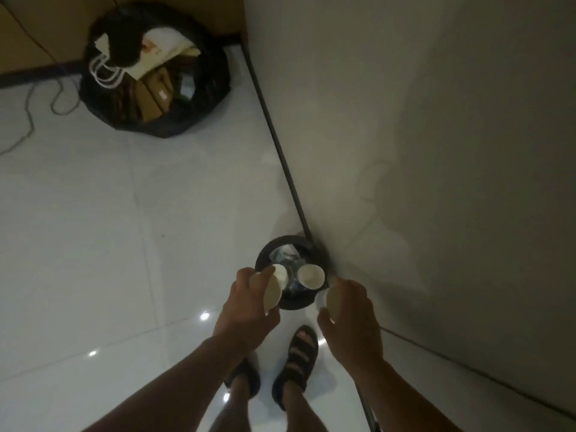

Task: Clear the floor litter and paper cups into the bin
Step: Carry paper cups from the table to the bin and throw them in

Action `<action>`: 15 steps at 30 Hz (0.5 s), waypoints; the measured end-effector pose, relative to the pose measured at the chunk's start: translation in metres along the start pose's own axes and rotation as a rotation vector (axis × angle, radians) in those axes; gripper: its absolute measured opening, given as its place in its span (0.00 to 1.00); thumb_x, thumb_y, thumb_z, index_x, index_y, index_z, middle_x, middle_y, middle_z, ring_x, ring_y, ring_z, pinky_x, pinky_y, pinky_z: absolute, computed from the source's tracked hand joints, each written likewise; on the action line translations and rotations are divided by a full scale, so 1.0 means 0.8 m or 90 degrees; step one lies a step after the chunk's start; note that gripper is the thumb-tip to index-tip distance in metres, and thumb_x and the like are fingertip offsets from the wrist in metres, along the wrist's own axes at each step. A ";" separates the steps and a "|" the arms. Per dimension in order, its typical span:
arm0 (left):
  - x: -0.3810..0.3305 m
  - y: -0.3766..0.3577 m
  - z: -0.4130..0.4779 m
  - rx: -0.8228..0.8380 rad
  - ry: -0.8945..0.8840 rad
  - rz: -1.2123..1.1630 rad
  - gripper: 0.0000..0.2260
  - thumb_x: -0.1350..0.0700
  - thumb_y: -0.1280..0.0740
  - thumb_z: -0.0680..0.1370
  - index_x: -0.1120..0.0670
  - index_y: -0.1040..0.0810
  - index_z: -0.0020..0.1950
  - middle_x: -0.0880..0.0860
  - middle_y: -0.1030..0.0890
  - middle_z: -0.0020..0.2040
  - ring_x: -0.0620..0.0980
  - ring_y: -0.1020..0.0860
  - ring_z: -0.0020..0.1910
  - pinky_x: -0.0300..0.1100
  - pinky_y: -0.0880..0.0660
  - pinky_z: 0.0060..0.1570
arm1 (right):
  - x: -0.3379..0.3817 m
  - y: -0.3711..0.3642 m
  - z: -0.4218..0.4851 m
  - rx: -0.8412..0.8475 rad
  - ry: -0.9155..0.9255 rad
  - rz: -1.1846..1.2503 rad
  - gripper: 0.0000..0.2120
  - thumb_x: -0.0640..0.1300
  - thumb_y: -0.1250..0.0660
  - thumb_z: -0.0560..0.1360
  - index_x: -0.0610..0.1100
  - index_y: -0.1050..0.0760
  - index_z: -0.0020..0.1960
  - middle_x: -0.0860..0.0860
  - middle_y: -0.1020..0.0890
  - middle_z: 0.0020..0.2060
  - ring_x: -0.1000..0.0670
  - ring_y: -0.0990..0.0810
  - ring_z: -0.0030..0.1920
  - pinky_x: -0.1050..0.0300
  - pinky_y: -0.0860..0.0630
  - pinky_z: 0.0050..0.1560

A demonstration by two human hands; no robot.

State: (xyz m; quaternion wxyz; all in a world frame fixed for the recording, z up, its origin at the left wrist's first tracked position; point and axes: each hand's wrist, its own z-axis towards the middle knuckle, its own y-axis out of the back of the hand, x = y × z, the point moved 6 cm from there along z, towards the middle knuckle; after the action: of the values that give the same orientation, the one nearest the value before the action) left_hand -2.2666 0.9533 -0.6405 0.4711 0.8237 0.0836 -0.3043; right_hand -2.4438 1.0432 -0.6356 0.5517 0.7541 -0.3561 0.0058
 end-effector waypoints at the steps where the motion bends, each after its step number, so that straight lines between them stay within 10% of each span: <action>1: 0.008 -0.021 0.023 -0.007 -0.017 0.005 0.30 0.51 0.26 0.71 0.45 0.36 0.69 0.50 0.33 0.63 0.46 0.28 0.53 0.26 0.35 0.43 | -0.013 -0.022 0.023 -0.003 -0.012 0.008 0.28 0.53 0.32 0.76 0.49 0.37 0.73 0.51 0.31 0.69 0.53 0.28 0.66 0.68 0.29 0.56; 15: 0.127 -0.237 0.155 -0.001 -0.048 0.009 0.30 0.54 0.24 0.68 0.52 0.32 0.66 0.54 0.31 0.61 0.50 0.32 0.55 0.39 0.33 0.49 | -0.114 -0.229 0.157 -0.089 0.018 0.051 0.35 0.51 0.26 0.72 0.50 0.38 0.74 0.46 0.29 0.68 0.47 0.25 0.63 0.78 0.40 0.46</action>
State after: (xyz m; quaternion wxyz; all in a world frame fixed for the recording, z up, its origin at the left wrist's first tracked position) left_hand -2.3183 0.9387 -0.8829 0.4768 0.8116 0.0603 -0.3321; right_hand -2.4606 1.0122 -0.8729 0.6075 0.6984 -0.3781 0.0136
